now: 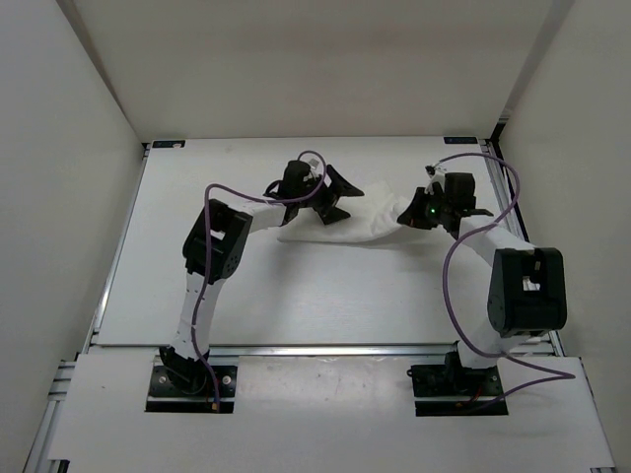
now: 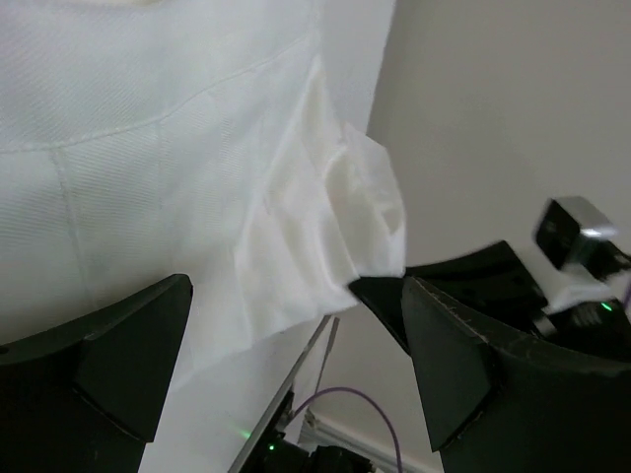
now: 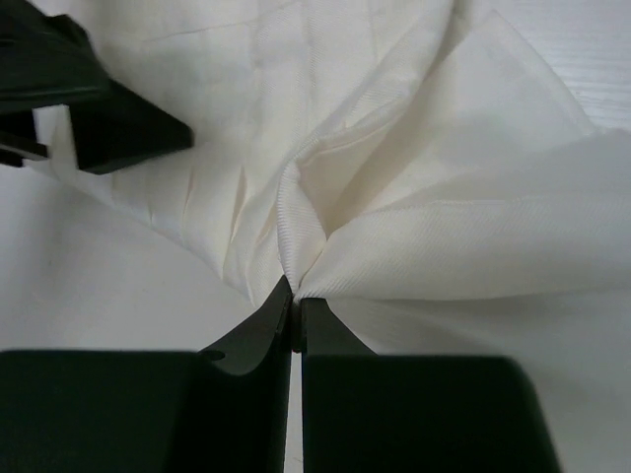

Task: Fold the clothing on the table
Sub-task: Fold the skirt

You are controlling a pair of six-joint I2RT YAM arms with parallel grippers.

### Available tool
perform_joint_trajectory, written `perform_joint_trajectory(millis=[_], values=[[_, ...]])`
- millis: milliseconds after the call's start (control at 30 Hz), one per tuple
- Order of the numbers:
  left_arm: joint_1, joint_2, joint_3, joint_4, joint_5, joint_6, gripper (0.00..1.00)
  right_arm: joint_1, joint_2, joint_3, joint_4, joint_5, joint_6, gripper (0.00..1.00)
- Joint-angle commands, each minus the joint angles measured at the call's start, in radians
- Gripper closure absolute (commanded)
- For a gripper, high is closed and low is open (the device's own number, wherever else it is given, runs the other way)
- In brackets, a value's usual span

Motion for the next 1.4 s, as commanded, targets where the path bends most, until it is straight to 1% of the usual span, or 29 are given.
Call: perform_joint_trajectory(millis=[0, 33, 100, 233, 400, 567, 633, 700, 733, 767, 800, 833, 867, 900, 933, 967, 1000, 1033, 1100, 1167, 1233, 1300, 1367], values=[[-0.037, 0.009, 0.081, -0.094, -0.017, 0.011, 0.01, 0.026, -0.08, -0.02, 0.072, 0.026, -0.045, 1.0], [-0.039, 0.008, 0.078, -0.148, -0.028, 0.037, 0.01, 0.029, -0.091, -0.026, 0.074, 0.029, -0.055, 1.0], [-0.039, -0.029, 0.019, -0.168, -0.038, 0.043, 0.01, 0.032, -0.102, -0.022, 0.071, 0.032, -0.08, 1.0], [-0.037, -0.057, -0.072, -0.092, -0.025, 0.008, 0.01, 0.057, -0.132, 0.0, 0.071, 0.027, -0.155, 1.0], [-0.048, -0.019, -0.055, -0.078, 0.035, -0.009, 0.01, 0.104, -0.128, 0.058, 0.066, 0.007, -0.261, 1.0], [-0.073, 0.003, -0.06, -0.055, 0.055, -0.032, 0.02, 0.195, -0.119, 0.161, 0.034, -0.051, -0.365, 1.0], [-0.067, -0.011, -0.064, -0.058, 0.053, -0.023, 0.01, 0.248, -0.114, 0.191, -0.009, -0.079, -0.41, 1.0], [-0.045, -0.06, -0.102, -0.075, -0.001, -0.004, 0.01, 0.293, -0.111, 0.231, -0.041, -0.114, -0.468, 1.0], [-0.024, -0.131, -0.151, -0.101, -0.072, 0.006, 0.01, 0.323, -0.106, 0.235, -0.056, -0.125, -0.486, 1.0], [0.007, -0.24, -0.232, -0.122, -0.127, 0.013, 0.01, 0.35, -0.099, 0.259, -0.062, -0.119, -0.511, 1.0], [0.03, -0.299, -0.33, -0.175, -0.248, 0.019, 0.01, 0.365, -0.088, 0.27, -0.073, -0.125, -0.534, 1.0], [0.054, -0.436, -0.386, -0.196, -0.391, 0.004, 0.01, 0.386, -0.079, 0.277, -0.079, -0.123, -0.546, 1.0], [0.097, -0.578, -0.508, -0.202, -0.452, -0.013, 0.01, 0.406, -0.067, 0.29, -0.082, -0.123, -0.561, 0.99], [0.114, -0.645, -0.568, -0.198, -0.535, -0.062, 0.01, 0.417, -0.05, 0.294, -0.082, -0.117, -0.581, 1.0], [0.159, -0.769, -0.674, -0.196, -0.572, -0.105, 0.01, 0.431, -0.048, 0.296, -0.085, -0.126, -0.589, 1.0], [0.215, -0.869, -0.761, -0.199, -0.572, -0.119, 0.01, 0.436, -0.042, 0.31, -0.076, -0.132, -0.604, 1.0], [0.234, -0.906, -0.79, -0.214, -0.572, -0.125, 0.01, 0.446, -0.027, 0.317, -0.078, -0.129, -0.618, 1.0], [0.284, -0.96, -0.84, -0.23, -0.528, -0.106, 0.01, 0.454, -0.024, 0.32, -0.078, -0.14, -0.62, 1.0], [0.36, -0.997, -0.897, -0.26, -0.479, -0.064, 0.01, 0.468, -0.002, 0.348, -0.087, -0.135, -0.634, 1.0], [0.384, -1.002, -0.943, -0.228, -0.412, -0.046, 0.01, 0.466, 0.016, 0.359, -0.096, -0.149, -0.635, 1.0], [0.381, -0.976, -0.958, -0.178, -0.393, -0.04, 0.01, 0.465, 0.021, 0.379, -0.113, -0.154, -0.643, 0.99], [0.355, -0.913, -0.937, -0.162, -0.379, -0.027, 0.01, 0.463, 0.021, 0.377, -0.127, -0.161, -0.644, 1.0], [0.337, -0.87, -0.905, -0.185, -0.385, -0.009, 0.02, 0.463, 0.01, 0.367, -0.133, -0.161, -0.641, 1.0]])
